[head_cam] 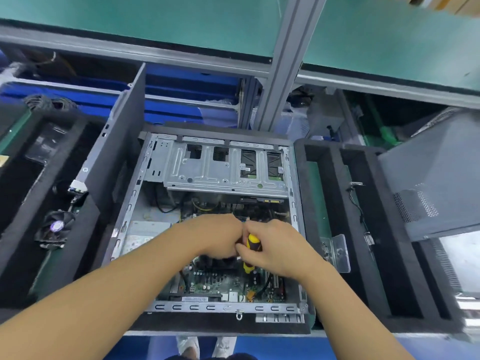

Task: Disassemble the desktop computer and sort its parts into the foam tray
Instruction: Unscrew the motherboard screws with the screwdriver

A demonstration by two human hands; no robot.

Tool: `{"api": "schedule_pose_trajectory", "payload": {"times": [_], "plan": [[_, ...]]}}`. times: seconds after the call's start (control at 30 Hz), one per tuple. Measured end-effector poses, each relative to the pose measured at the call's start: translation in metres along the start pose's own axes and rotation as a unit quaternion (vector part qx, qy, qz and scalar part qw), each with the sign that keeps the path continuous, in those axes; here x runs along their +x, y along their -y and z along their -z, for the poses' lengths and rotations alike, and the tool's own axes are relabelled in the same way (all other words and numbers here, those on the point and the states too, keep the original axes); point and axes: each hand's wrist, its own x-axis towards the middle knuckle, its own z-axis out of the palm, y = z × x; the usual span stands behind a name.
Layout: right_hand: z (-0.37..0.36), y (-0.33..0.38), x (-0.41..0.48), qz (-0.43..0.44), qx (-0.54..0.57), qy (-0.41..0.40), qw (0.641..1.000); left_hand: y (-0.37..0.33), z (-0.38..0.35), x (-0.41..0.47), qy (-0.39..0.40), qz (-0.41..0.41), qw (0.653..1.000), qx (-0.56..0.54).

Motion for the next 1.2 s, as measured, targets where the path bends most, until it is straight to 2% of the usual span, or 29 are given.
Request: {"api": "schedule_pose_trajectory", "payload": {"times": [0.23, 0.37, 0.47, 0.57, 0.7, 0.87, 0.97, 1.1, 1.2], "plan": [[-0.009, -0.011, -0.027, -0.013, -0.017, 0.078, 0.997, -0.011, -0.038, 0.017, 0.03, -0.121, 0.991, -0.045], [-0.016, -0.012, -0.035, 0.009, -0.066, 0.08, 0.995, -0.019, -0.06, 0.034, 0.016, -0.161, 0.986, 0.048], [-0.018, -0.013, -0.039, 0.026, -0.074, 0.067, 0.995, -0.029, -0.064, 0.042, 0.081, -0.132, 0.987, 0.046], [-0.017, -0.016, -0.044, 0.033, -0.081, 0.055, 0.995, -0.042, -0.064, 0.05, 0.12, -0.14, 0.973, 0.138], [-0.014, -0.018, -0.052, 0.023, -0.102, 0.032, 0.994, -0.055, -0.077, 0.062, 0.083, -0.133, 0.95, 0.268], [-0.007, -0.014, -0.057, 0.011, -0.081, 0.034, 0.996, -0.04, -0.067, 0.064, 0.024, -0.107, 0.968, 0.225], [-0.003, -0.012, -0.057, 0.007, -0.09, 0.034, 0.995, -0.031, -0.062, 0.063, -0.008, -0.077, 0.968, 0.238], [0.001, -0.01, -0.055, 0.001, -0.129, 0.057, 0.99, -0.029, -0.066, 0.064, -0.026, -0.039, 0.974, 0.221], [0.008, -0.011, -0.056, -0.019, -0.111, 0.051, 0.992, -0.032, -0.068, 0.066, -0.03, -0.034, 0.971, 0.237]]}}
